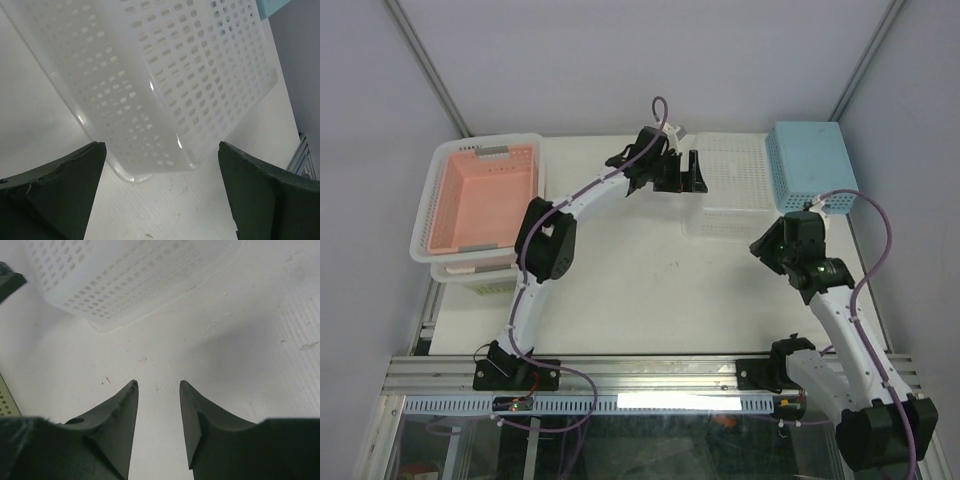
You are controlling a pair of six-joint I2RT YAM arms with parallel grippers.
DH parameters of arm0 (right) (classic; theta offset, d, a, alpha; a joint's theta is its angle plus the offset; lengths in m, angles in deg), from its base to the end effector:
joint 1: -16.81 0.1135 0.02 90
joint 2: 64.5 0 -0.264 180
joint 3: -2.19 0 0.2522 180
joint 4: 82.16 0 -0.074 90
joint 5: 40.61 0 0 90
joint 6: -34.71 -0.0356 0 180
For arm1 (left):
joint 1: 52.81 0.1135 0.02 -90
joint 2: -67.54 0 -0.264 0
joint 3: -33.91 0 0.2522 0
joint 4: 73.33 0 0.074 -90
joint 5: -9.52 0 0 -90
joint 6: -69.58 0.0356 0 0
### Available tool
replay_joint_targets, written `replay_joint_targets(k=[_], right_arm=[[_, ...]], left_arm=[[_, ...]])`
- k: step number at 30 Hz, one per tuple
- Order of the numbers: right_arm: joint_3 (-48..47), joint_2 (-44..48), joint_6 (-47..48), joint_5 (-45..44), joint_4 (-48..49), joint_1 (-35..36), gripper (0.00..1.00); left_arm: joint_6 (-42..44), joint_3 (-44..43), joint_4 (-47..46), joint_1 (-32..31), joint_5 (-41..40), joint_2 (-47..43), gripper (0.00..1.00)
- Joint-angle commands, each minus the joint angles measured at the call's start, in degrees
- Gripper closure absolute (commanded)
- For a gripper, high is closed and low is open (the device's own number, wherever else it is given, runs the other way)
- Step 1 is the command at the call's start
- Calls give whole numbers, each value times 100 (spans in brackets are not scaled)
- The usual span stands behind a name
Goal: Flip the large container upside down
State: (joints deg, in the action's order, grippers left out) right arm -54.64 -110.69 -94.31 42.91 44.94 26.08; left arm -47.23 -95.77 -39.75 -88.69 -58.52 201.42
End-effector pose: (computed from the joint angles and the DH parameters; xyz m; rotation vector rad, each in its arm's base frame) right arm 0.1645 0.0228 0.2770 0.6519 2.2280 0.3002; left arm 0.4290 -0.3267 0.2198 0.4109 2.3384 -0.9942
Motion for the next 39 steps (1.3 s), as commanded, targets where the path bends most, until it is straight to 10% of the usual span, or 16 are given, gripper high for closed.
replay_joint_targets(k=[1,18,39], right_arm=[[239,-696,-355,347,1464,335,59],[-1984,-4756,170,-346,2395,15,65],[-2981,-5138,527,-16,1910,-251,66]], left_arm=[[310,536,58,94,-381,-1619,1],[1014,2168,1485,355,-1656,-4655,1],[1137,2131,2084,674,-2136,-5158,1]])
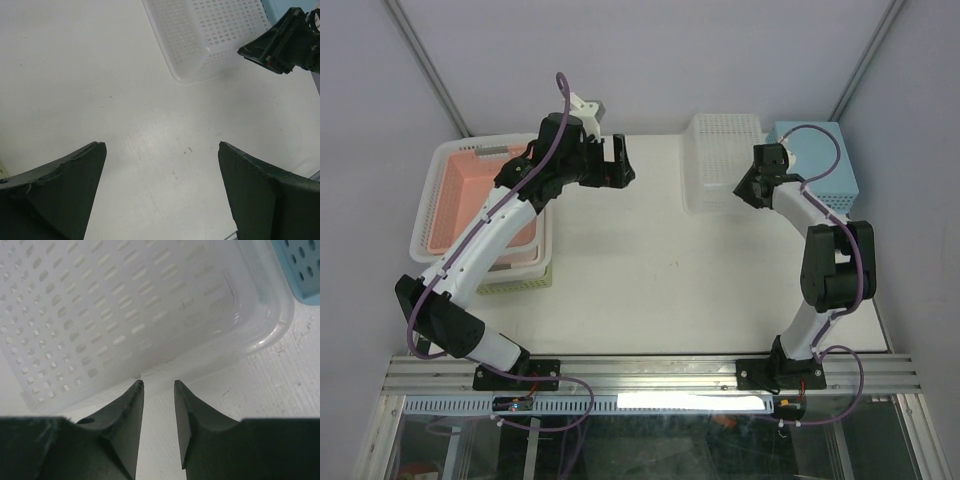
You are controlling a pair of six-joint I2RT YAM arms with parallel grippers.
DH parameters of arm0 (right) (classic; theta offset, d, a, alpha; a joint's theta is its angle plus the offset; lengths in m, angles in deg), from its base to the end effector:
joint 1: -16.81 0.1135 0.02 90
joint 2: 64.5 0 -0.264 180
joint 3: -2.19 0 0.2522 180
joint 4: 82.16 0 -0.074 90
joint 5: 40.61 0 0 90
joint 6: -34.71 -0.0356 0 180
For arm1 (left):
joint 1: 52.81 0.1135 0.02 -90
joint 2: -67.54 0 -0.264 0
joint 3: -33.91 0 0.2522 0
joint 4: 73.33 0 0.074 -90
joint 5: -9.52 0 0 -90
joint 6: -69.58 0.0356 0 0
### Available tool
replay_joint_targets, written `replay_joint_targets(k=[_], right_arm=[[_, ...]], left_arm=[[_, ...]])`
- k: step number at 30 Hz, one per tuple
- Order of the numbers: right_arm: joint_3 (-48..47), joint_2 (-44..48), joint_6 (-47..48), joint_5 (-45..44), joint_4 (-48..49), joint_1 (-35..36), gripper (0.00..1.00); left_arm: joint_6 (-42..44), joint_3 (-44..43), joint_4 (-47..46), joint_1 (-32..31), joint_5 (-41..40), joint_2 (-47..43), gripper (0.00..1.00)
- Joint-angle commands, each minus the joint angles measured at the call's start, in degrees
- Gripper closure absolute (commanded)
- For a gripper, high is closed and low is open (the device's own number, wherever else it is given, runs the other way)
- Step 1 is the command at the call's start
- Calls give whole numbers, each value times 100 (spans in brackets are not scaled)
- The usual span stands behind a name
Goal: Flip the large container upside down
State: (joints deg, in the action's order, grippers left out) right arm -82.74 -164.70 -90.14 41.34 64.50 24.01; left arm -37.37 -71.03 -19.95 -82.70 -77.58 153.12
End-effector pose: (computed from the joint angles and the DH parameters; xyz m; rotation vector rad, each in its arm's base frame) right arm 0.3799 0.0430 0.2249 0.6392 2.3289 0.1686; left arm 0.2838 -0.1652 0.3990 0.2787 2.1935 -0.5184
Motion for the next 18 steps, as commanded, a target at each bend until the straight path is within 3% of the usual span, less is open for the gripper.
replay_joint_targets(k=[1,10,18], right_arm=[[-99,422,105,218,-56,-43,65],[1667,2778,141,556,-437,-24,46],[2303,4368,137,550,-1198,-35,43]], left_arm=[[167,-408,184,84,-315,-331,1],[-111,-1317,1773,677,-2163,-27,1],[-507,-939,2228,1126,-2902,-126,1]])
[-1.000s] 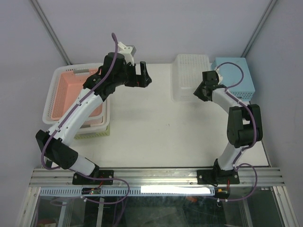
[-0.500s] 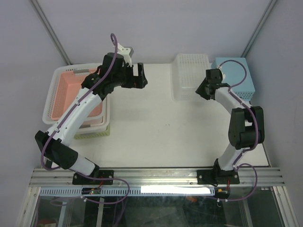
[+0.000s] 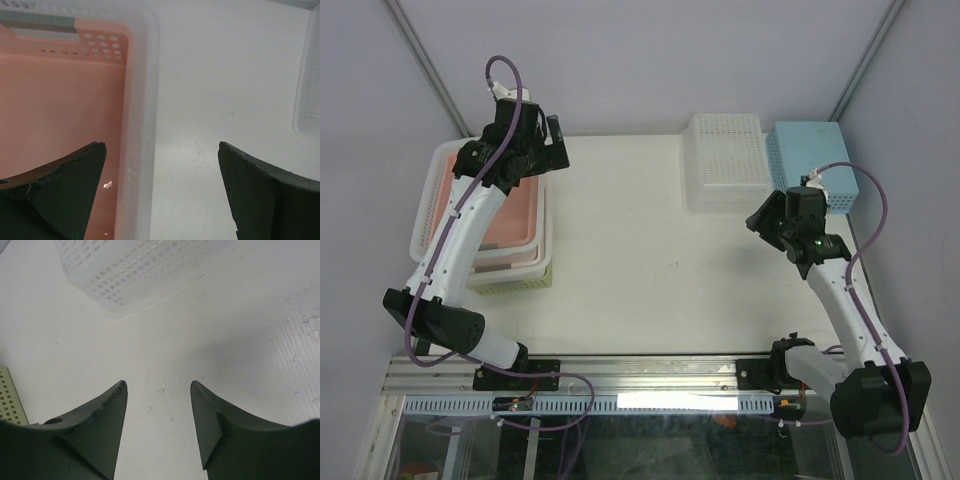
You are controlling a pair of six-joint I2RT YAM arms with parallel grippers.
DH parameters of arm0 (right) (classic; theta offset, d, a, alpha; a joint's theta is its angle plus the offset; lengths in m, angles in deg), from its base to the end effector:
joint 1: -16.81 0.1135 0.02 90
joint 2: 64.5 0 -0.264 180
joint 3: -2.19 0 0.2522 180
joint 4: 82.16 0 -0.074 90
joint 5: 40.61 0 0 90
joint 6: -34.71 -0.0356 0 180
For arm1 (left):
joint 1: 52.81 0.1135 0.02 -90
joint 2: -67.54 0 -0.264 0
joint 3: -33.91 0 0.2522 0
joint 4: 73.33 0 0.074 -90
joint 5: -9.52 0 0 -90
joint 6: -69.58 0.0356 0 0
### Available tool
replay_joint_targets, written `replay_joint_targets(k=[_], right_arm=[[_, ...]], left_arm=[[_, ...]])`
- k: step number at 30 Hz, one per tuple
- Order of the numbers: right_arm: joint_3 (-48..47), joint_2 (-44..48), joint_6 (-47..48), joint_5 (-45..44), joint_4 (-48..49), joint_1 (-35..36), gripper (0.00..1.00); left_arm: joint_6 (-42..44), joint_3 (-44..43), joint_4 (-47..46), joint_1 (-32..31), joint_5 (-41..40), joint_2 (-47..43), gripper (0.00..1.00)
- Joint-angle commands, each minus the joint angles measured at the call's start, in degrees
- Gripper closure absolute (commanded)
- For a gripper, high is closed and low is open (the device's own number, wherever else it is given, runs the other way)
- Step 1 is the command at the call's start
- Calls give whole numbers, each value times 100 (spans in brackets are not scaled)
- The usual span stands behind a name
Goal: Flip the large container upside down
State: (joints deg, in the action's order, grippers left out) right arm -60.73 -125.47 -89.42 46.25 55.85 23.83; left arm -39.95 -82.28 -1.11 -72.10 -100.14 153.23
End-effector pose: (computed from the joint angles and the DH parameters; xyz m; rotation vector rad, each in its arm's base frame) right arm 0.2263 0.0259 0.2824 0.5647 2.2175 0.3159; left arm 0.2850 -0.0870 0.4332 -0.1788 2.2412 0.0325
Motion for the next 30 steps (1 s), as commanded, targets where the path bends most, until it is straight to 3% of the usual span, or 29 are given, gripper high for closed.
replay_joint_targets(k=[1,11,30], right_arm=[[113,526,64,51,-396,-17,43],[117,458,56,301,-423,-7,43],[220,570,-37,327,-464,0,43]], left_arm=[[-277,316,345,94,-700,-215,2],[-368,970,160,226,-837,-946,26],[310,1471,-70,821,474,-977,39]])
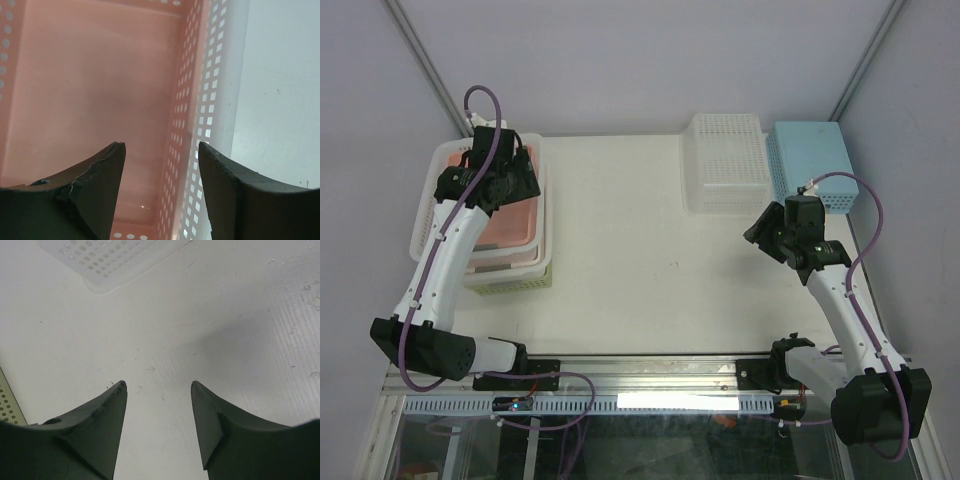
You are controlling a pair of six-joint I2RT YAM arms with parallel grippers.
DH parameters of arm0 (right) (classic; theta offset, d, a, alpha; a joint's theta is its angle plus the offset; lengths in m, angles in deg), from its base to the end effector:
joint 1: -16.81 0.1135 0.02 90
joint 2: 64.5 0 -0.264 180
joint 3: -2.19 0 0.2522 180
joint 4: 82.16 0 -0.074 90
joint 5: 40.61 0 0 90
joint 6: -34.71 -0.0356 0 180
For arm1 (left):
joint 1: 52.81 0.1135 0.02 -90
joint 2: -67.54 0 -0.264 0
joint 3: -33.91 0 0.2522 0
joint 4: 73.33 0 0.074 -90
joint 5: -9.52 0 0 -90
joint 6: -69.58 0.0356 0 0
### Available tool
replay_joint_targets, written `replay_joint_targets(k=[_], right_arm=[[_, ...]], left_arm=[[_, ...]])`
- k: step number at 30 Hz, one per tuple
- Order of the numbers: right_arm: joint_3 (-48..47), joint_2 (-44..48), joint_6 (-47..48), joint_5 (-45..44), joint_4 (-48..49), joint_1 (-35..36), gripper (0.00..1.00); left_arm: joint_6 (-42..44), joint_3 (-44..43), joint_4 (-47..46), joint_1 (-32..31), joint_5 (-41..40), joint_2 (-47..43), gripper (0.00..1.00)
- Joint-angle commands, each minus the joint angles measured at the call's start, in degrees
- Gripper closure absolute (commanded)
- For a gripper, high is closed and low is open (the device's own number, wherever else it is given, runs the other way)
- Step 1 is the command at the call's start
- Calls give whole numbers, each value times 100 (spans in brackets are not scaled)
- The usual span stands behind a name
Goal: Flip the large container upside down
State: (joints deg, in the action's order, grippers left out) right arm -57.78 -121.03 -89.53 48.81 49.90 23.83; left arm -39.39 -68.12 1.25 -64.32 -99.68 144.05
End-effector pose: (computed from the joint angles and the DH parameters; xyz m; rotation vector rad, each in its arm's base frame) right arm 0.2028 0.0246 0.2720 0.5634 2.3055 0.3394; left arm 0.2537 -0.0397 0.3976 -0.3030 2.3510 0.1539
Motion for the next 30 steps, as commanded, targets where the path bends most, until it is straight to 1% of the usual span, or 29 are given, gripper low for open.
replay_joint_targets(k=[1,6,12,16,18,22,25,26,30], right_arm=[[-80,117,-30,79,137,0,43],[-97,91,-49,126,140,0,43],[-124,122,-49,121,109,9,43],[-124,151,-50,113,91,13,43],[-108,151,-63,102,86,22,43],[-123,141,-99,134,86,27,43],[-148,172,-126,128,84,35,43],[-157,184,-127,122,85,42,43],[-172,211,-135,102,60,54,43]], left_arm=[[271,78,-322,43,468,-64,38],[302,264,-358,43,485,41,39],[211,462,-467,43,216,82,48],[276,534,-517,40,295,81,59],[327,504,-552,42,368,55,65],[432,185,-547,43,461,36,86],[492,-149,-487,36,444,-4,98],[500,-264,-482,42,442,-15,100],[583,-691,-519,37,594,-39,100]])
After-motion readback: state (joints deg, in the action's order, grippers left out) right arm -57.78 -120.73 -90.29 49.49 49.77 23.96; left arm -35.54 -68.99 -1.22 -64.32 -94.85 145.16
